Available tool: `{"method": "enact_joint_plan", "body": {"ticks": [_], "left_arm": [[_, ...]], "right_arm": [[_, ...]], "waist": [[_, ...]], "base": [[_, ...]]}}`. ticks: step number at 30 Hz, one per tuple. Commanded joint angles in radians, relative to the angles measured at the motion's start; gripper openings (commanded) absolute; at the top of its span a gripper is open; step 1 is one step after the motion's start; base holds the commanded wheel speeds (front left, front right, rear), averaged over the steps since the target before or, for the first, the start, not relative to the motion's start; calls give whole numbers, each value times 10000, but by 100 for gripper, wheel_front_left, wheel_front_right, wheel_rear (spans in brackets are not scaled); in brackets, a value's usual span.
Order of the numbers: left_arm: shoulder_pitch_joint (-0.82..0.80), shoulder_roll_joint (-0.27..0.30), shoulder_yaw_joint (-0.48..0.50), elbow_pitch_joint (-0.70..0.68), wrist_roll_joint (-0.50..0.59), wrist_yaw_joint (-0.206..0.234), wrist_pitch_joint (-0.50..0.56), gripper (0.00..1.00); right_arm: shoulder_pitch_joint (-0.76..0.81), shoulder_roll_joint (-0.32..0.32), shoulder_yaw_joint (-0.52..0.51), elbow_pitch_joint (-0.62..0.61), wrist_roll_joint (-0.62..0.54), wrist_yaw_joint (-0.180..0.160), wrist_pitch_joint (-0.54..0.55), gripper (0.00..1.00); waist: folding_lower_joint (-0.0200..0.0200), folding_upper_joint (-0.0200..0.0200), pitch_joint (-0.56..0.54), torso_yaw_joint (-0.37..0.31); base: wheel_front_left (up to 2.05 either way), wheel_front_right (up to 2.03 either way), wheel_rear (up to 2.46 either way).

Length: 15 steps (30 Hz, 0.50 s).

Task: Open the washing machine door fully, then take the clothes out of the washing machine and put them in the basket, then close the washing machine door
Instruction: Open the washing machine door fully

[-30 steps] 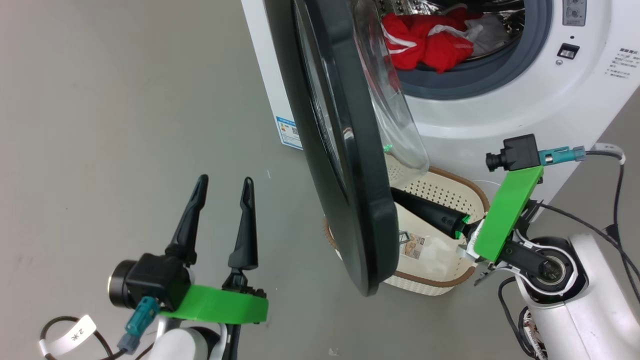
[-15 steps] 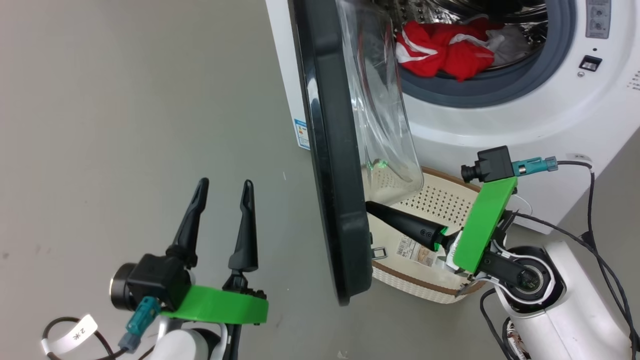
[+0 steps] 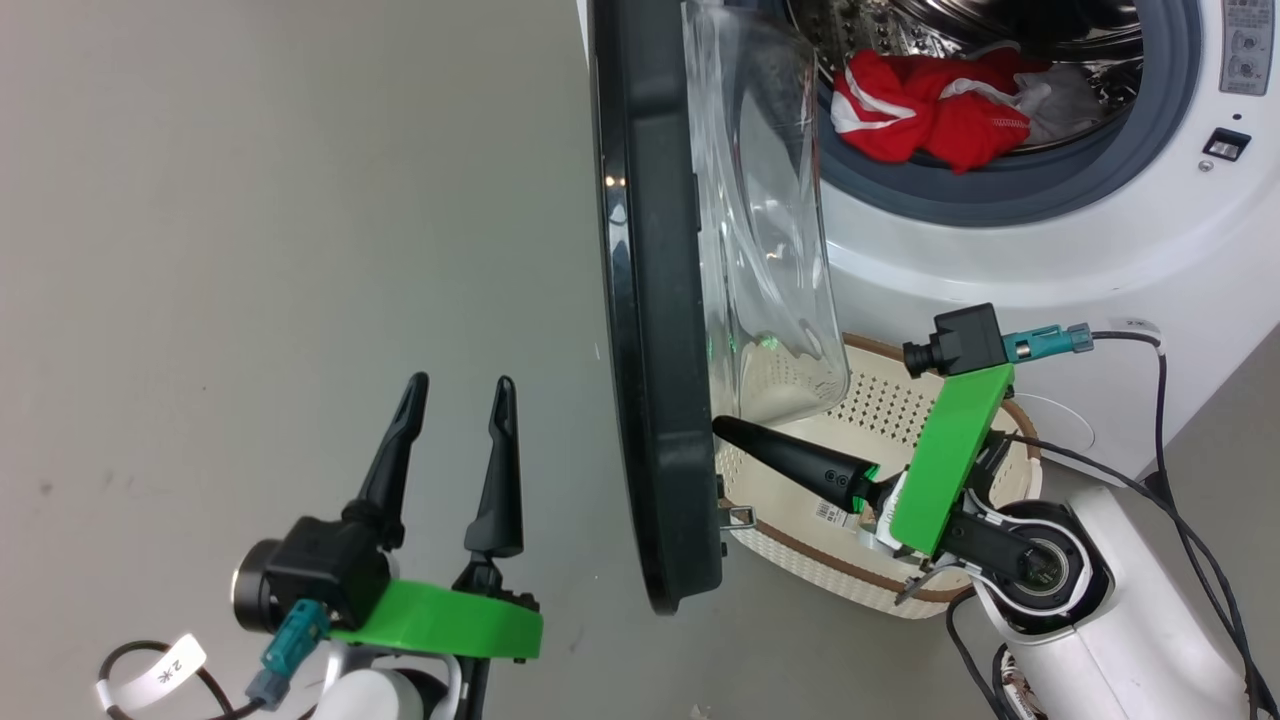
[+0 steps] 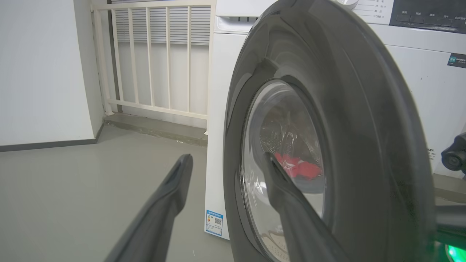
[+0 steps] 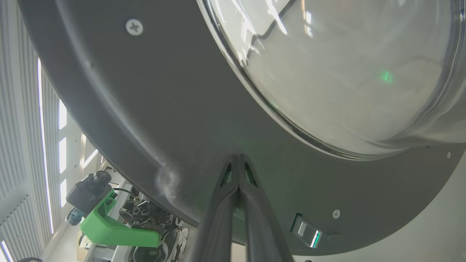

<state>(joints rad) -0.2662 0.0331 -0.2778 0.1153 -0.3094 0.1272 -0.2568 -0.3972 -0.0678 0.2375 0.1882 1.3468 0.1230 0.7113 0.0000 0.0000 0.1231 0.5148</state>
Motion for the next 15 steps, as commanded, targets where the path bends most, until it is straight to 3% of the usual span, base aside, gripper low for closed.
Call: {"method": "enact_joint_plan", "body": {"ticks": [1,15], "left_arm": [[-139,171,291,-179,-10,67,-49,100],[-144,171,162,-62,-120,64,-49,100]], "right_arm": [[-224,175,278,-249,142,77,-43,0],[-428,175,658,-77,362,77,-256,0]], "waist": [[0,0,-11,19],[0,0,-47,136]], "base": [[0,0,0],[0,0,0]]}}
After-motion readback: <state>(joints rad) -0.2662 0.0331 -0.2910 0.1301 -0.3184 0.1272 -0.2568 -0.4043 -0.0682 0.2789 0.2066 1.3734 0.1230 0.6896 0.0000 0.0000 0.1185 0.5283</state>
